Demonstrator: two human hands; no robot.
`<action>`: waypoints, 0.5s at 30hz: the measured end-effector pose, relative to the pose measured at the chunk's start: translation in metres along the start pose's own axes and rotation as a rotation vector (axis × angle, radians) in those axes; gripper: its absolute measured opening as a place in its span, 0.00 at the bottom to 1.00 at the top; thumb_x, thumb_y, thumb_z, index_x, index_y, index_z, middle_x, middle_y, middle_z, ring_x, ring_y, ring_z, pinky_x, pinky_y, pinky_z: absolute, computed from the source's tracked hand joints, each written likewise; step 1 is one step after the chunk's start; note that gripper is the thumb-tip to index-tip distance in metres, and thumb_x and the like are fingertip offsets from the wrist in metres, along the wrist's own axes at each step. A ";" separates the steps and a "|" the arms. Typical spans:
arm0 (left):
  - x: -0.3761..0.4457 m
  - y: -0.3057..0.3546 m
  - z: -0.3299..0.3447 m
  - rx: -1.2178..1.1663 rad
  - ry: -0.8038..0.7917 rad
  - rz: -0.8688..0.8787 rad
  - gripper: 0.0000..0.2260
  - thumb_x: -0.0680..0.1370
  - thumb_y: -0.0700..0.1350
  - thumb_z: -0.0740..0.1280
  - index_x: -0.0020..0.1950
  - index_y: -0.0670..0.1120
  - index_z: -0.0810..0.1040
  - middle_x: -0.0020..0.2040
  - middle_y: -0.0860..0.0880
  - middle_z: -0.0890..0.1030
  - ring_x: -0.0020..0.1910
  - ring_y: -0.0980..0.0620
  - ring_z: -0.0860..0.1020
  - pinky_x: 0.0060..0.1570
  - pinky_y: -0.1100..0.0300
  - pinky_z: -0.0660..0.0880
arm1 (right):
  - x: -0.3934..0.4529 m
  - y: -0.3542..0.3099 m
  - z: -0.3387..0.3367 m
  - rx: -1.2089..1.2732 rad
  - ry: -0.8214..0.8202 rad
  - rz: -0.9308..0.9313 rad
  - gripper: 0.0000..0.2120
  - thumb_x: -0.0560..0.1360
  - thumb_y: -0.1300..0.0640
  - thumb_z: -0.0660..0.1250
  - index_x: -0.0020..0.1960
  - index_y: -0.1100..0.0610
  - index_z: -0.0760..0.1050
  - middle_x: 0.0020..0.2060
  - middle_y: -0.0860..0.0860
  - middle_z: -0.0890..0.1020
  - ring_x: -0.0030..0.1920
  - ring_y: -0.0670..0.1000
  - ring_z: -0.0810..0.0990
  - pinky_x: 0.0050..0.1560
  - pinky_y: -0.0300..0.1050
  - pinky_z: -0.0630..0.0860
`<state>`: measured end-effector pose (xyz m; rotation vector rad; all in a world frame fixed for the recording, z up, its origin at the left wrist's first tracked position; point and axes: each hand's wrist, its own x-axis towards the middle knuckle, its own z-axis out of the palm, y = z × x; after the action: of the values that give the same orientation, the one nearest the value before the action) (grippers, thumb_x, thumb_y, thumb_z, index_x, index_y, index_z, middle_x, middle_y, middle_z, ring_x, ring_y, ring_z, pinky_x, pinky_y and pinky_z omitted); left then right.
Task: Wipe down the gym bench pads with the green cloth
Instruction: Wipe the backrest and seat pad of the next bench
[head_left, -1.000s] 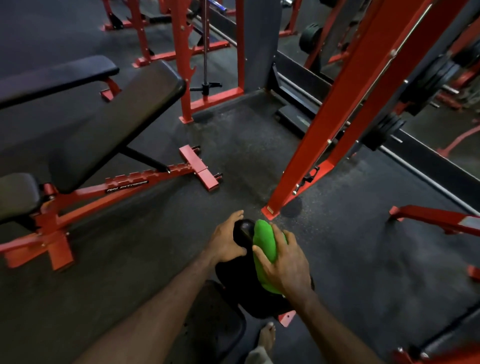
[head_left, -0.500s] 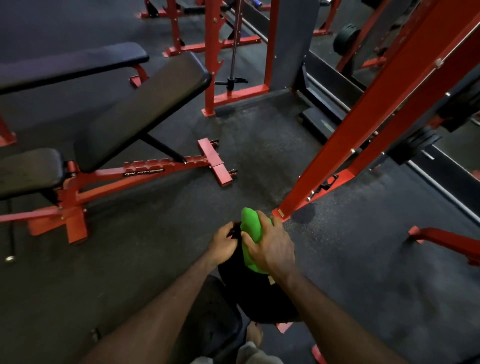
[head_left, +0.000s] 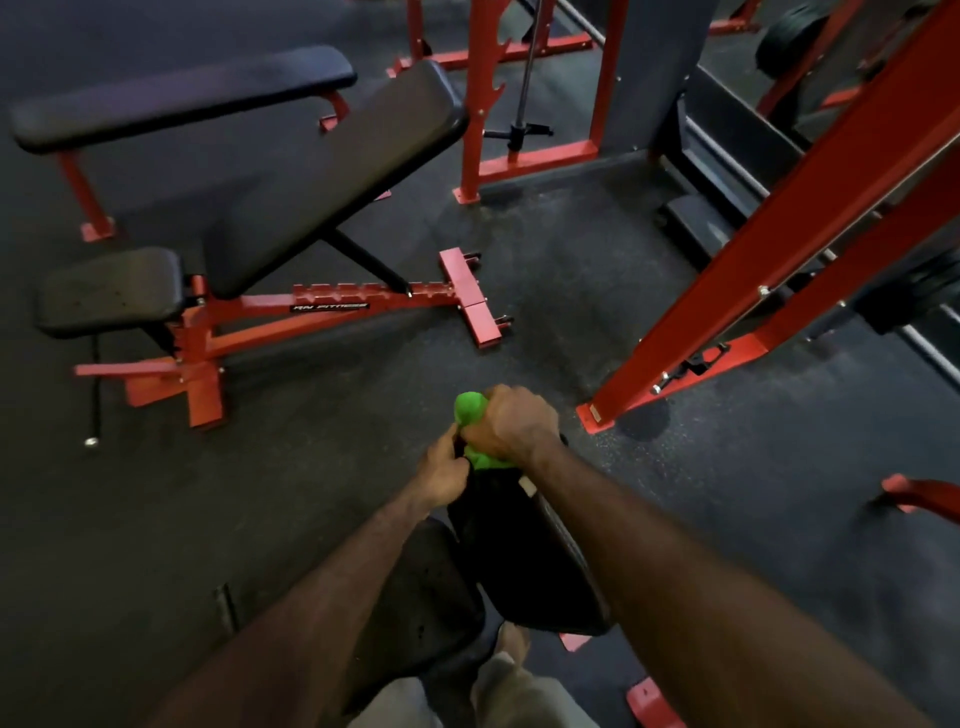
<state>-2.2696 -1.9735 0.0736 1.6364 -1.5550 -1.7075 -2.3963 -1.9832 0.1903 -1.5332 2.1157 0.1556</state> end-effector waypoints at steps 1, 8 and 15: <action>-0.002 0.002 0.000 -0.006 0.013 0.001 0.25 0.79 0.34 0.64 0.75 0.50 0.74 0.69 0.49 0.79 0.70 0.48 0.75 0.73 0.51 0.70 | 0.006 -0.005 -0.003 -0.029 -0.039 0.003 0.31 0.72 0.35 0.70 0.68 0.53 0.76 0.65 0.57 0.80 0.64 0.60 0.80 0.62 0.52 0.76; -0.007 0.007 0.007 -0.239 0.114 0.017 0.20 0.82 0.30 0.58 0.52 0.53 0.80 0.54 0.46 0.83 0.58 0.46 0.79 0.58 0.54 0.75 | -0.056 0.040 0.026 0.132 0.189 -0.137 0.35 0.73 0.36 0.68 0.77 0.41 0.63 0.66 0.53 0.70 0.60 0.62 0.79 0.57 0.57 0.78; -0.009 0.031 0.011 -0.322 0.261 0.022 0.20 0.82 0.37 0.59 0.34 0.51 0.80 0.32 0.56 0.80 0.38 0.52 0.76 0.43 0.55 0.70 | -0.033 0.016 0.019 0.159 0.166 -0.052 0.29 0.72 0.37 0.69 0.70 0.44 0.70 0.60 0.54 0.75 0.58 0.63 0.81 0.56 0.56 0.78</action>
<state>-2.2894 -1.9723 0.1015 1.5909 -1.1092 -1.5622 -2.3969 -1.9419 0.1866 -1.5503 2.1543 -0.1603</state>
